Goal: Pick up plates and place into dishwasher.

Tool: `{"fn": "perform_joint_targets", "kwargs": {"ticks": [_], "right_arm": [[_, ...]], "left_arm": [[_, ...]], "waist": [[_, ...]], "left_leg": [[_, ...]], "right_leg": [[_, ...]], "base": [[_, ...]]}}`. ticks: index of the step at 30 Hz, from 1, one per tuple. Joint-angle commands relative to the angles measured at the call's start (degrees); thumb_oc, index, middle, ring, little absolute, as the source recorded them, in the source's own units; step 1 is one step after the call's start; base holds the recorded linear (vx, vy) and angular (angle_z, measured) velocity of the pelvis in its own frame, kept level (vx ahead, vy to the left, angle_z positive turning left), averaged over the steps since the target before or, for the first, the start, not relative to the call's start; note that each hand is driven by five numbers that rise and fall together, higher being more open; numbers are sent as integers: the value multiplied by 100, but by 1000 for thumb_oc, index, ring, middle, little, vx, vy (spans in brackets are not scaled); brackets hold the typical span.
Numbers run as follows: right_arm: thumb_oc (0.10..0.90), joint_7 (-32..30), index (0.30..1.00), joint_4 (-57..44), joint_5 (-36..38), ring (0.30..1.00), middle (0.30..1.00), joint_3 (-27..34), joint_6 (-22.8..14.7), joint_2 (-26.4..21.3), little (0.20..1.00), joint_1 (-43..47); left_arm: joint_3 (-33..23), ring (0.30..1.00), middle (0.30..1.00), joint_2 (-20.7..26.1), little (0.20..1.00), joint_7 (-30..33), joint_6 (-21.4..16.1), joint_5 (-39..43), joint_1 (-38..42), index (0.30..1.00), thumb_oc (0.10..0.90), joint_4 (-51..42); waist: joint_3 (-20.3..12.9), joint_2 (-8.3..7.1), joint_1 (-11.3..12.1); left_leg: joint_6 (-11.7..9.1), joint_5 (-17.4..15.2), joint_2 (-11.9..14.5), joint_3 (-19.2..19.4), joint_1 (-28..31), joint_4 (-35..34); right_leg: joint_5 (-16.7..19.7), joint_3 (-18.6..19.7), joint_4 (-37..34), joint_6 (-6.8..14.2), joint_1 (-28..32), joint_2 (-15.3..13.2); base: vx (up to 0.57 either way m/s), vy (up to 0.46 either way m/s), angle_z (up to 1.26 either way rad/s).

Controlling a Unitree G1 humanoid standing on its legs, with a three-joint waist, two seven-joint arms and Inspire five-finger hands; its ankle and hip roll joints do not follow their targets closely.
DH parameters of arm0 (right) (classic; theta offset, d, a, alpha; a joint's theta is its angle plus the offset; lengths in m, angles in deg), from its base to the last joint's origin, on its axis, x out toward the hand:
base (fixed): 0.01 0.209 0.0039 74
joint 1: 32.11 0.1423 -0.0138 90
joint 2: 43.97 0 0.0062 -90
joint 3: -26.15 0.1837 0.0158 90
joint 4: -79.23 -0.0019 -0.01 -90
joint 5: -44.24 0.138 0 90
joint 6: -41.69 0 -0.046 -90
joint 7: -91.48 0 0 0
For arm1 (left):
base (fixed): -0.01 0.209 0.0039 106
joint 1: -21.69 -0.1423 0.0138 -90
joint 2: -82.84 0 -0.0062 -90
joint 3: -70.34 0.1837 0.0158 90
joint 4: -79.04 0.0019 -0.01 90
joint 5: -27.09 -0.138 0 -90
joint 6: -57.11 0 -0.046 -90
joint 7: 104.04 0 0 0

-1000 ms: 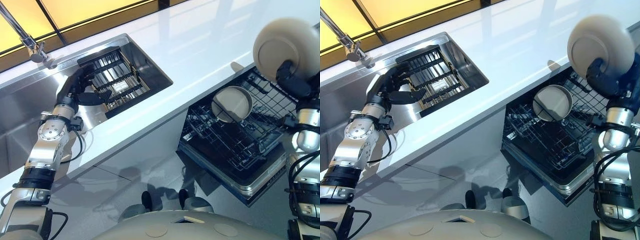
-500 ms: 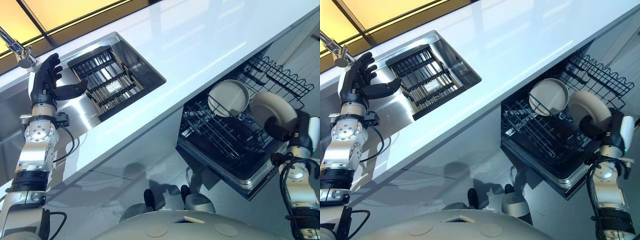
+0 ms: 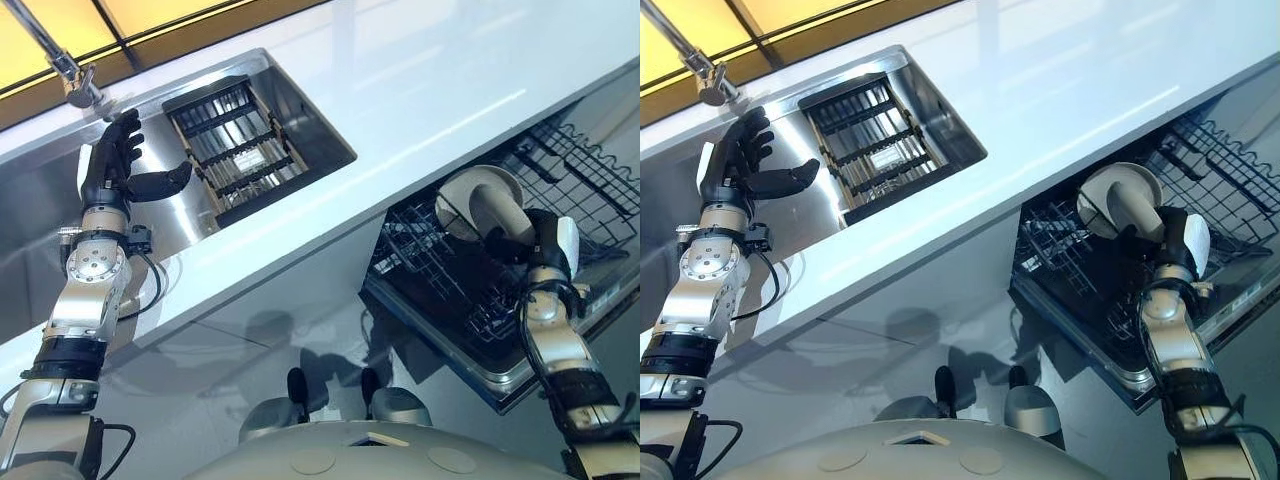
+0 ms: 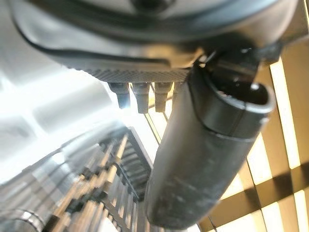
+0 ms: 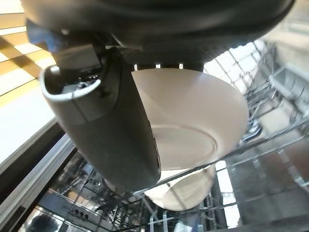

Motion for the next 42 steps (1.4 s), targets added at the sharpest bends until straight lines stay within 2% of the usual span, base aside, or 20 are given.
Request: {"fn": "perform_joint_targets", "kwargs": {"ticks": [1, 6, 11, 18, 23, 29, 33, 38, 42], "right_arm": [[100, -310, 300, 81, 450, 300, 300, -373, 219, -58, 200, 487], [100, -620, 300, 685, 855, 300, 300, -645, 448, 133, 200, 1010], [100, -758, 300, 1042, 880, 300, 300, -900, 584, 240, 200, 1424], [100, -714, 300, 1286, 582, 300, 300, -1223, 736, 255, 200, 1848], [100, -783, 300, 1239, 393, 300, 300, -1243, 691, 171, 200, 1914], [100, -911, 300, 270, -214, 300, 300, -858, 760, -210, 200, 1510], [100, -920, 300, -454, -678, 300, 300, -267, 642, -524, 200, 984], [100, -555, 300, -1077, -919, 300, 300, 433, 415, -740, 200, 130], [100, -139, 300, -1548, -1159, 300, 300, 772, 382, -740, 200, -403]], "left_arm": [[80, 900, 900, 398, 900, 227, -591, 123, 1060, 900, 800, -316], [302, 900, 900, 389, 900, 75, -476, 162, 1242, 900, 800, -352], [497, 900, 900, 349, 900, -56, -407, 155, 1409, 900, 800, -351], [642, 900, 900, 345, 900, -182, -352, 187, 1492, 900, 800, -431], [688, 900, 900, 321, 900, -175, -344, 159, 1515, 900, 800, -445], [487, 900, 900, 285, 900, -149, -370, 50, 1224, 900, 800, -613], [251, 900, 900, 248, 900, -141, -408, -54, 998, 900, 800, -678], [-31, 900, 900, 266, 900, -161, -381, -52, 802, 900, 800, -738], [-171, 900, 900, 293, 900, -155, -365, -37, 695, 900, 800, -752]], "waist": [[-167, -2, 202], [-113, 36, 353], [-45, 72, 453], [29, 95, 544], [73, 82, 524], [124, 21, 397], [148, -36, 241], [110, -92, 44], [64, -127, -116]], "left_leg": [[133, -560, -226, 14, 98, 145], [132, -540, -255, -148, 53, 202], [134, -523, -290, -274, 17, 224], [130, -478, -315, -344, -23, 198], [133, -468, -311, -338, -16, 169], [171, -476, -308, -278, 9, 157], [194, -497, -300, -203, 33, 135], [211, -524, -272, -50, 73, 110], [213, -542, -241, 83, 111, 92]], "right_leg": [[-279, -196, 514, 44, -305, 107], [-308, -240, 564, -10, -275, 111], [-320, -287, 607, -39, -280, 98], [-326, -362, 647, -57, -307, 81], [-325, -360, 674, -58, -328, 88], [-308, -269, 687, -39, -357, 128], [-293, -146, 679, -9, -394, 167], [-288, 2, 677, 39, -424, 207], [-293, 99, 684, 68, -441, 230]], "base": [[20, -13, 15], [30, -6, 17], [11, 3, 24], [-4, 14, 10], [0, 0, 0], [-5, 3, 0], [-35, 10, -2], [-24, 10, -5], [-16, 22, -15]]}}
